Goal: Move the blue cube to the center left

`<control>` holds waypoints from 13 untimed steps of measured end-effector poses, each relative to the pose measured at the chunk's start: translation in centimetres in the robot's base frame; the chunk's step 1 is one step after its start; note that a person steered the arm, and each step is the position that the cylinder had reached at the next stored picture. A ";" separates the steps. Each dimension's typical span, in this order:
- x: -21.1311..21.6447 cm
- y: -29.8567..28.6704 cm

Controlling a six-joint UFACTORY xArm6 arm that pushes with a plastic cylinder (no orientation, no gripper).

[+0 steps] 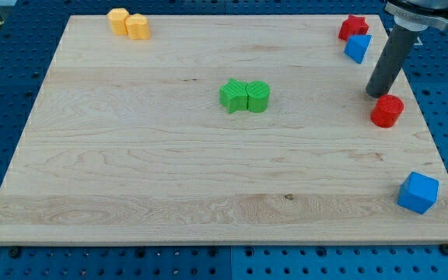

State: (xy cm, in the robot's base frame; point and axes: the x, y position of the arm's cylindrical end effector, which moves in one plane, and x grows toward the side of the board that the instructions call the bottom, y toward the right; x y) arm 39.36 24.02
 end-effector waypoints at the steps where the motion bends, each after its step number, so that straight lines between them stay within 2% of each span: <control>1: 0.4 3.2; 2: 2.5 8.2; 4: 15.8 8.4; 7: 17.1 7.8; 11: 18.0 -4.4; 12: 19.1 -7.4; 13: 21.9 -7.5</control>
State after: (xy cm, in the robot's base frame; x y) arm 61.29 16.52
